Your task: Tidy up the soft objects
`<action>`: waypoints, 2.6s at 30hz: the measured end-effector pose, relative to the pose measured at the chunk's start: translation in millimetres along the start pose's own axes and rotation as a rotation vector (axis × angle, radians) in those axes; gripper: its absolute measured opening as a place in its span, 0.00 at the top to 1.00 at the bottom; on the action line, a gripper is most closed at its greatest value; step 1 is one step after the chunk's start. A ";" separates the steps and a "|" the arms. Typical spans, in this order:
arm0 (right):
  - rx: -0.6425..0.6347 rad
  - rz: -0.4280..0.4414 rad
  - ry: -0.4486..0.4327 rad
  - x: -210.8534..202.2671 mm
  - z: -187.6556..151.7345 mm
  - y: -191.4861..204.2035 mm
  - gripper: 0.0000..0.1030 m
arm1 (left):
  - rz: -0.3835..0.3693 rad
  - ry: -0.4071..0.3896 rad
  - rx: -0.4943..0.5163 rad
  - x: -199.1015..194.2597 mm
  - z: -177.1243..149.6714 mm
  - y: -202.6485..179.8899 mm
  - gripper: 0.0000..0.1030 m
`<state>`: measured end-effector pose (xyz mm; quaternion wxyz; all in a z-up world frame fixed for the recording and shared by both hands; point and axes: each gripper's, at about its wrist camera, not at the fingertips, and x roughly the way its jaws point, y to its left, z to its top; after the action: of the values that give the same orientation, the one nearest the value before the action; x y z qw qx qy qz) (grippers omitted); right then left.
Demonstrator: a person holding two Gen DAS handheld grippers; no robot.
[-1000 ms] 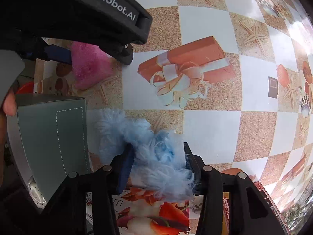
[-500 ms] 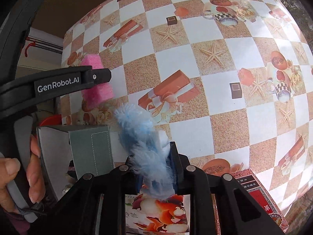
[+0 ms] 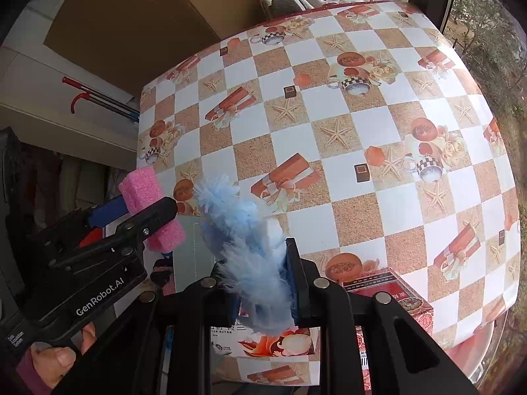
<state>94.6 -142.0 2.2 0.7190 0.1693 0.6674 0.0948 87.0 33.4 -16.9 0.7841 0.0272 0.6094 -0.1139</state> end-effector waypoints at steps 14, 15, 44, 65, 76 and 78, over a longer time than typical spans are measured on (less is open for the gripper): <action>-0.054 0.005 0.001 -26.2 -58.3 36.9 0.77 | 0.022 -0.045 -0.072 -52.2 -86.3 15.9 0.45; -0.066 0.007 0.005 -25.6 -61.4 42.7 0.77 | 0.025 -0.046 -0.082 -54.0 -90.8 19.7 0.45; -0.397 -0.035 0.105 31.8 -73.1 180.9 0.77 | 0.083 -0.022 -0.351 -57.0 -168.4 114.2 0.45; -0.453 -0.073 0.151 50.5 -63.8 199.4 0.01 | 0.072 -0.059 -0.405 -57.6 -166.3 120.3 0.00; -0.471 -0.097 0.139 39.6 -65.8 203.0 0.01 | 0.086 -0.036 -0.405 -63.4 -167.0 121.4 0.00; -0.466 -0.092 0.148 40.4 -66.2 202.2 0.01 | 0.092 -0.026 -0.402 -62.3 -169.8 121.4 0.00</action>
<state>50.7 67.3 36.1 0.6913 -0.0388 0.6854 0.2255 -63.0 191.4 -12.1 0.7859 -0.1033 0.6079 0.0456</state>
